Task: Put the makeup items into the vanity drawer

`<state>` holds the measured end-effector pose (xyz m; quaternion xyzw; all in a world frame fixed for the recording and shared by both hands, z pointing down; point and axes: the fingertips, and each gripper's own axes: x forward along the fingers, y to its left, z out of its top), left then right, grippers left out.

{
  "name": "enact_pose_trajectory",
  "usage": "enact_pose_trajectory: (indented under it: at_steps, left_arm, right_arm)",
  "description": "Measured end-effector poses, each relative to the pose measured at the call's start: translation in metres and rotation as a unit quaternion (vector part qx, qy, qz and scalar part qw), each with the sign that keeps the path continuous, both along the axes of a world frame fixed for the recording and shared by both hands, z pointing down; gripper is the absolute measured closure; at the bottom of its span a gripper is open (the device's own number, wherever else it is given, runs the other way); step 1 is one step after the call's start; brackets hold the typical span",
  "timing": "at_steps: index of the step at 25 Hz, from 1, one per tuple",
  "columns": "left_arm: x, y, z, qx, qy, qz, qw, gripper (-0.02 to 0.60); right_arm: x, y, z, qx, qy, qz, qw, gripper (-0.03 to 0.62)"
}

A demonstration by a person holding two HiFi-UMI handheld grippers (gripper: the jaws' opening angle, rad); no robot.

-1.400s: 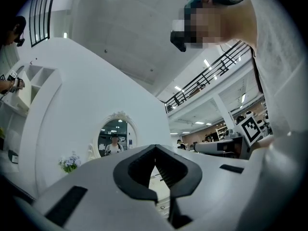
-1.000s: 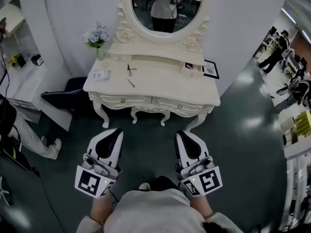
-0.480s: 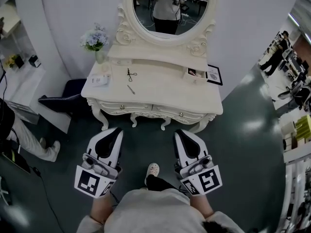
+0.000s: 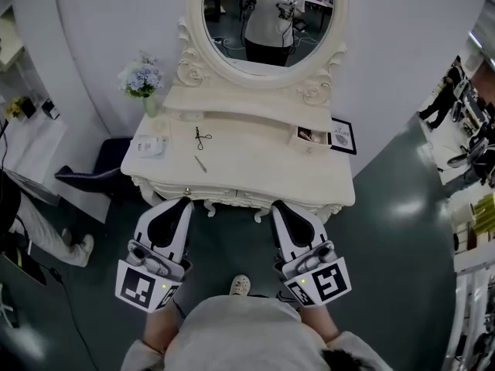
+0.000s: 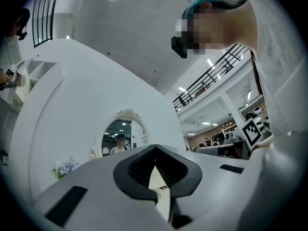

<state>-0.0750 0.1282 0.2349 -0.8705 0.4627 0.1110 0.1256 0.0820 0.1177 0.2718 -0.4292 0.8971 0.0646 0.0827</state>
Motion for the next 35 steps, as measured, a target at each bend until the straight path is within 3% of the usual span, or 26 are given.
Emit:
enact_pose_trajectory:
  at_steps: [5, 15, 35]
  left_arm:
    - [0.017, -0.029, 0.007, -0.002, -0.005, -0.004, 1.0, 0.568]
    - [0.009, -0.061, 0.016, -0.015, -0.011, -0.019, 0.9996, 0.568]
    - [-0.041, -0.166, 0.016, -0.018, -0.017, 0.048, 0.9986, 0.566]
  right_arm:
    - [0.014, -0.033, 0.007, -0.006, -0.005, -0.008, 1.0, 0.568]
    - [0.006, -0.068, 0.019, -0.019, -0.008, -0.021, 1.0, 0.568]
    - [-0.049, -0.156, 0.017, -0.019, -0.009, 0.036, 0.999, 0.568]
